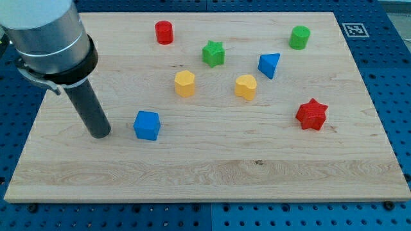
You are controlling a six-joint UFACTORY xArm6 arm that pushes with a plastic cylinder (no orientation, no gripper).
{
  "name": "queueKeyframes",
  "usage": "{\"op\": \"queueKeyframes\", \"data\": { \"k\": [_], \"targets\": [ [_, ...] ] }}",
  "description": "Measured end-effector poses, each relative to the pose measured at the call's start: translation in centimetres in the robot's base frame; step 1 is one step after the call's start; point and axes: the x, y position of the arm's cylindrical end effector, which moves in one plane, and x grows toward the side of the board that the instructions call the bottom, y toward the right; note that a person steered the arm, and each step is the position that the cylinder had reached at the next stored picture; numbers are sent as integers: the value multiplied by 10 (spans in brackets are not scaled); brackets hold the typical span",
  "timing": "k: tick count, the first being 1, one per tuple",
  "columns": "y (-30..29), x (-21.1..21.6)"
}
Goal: Move the blue cube below the hexagon
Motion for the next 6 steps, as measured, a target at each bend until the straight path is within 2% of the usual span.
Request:
{"op": "queueKeyframes", "data": {
  "k": [2,5,6],
  "targets": [
    [61,-8],
    [89,-6],
    [119,-6]
  ]
}}
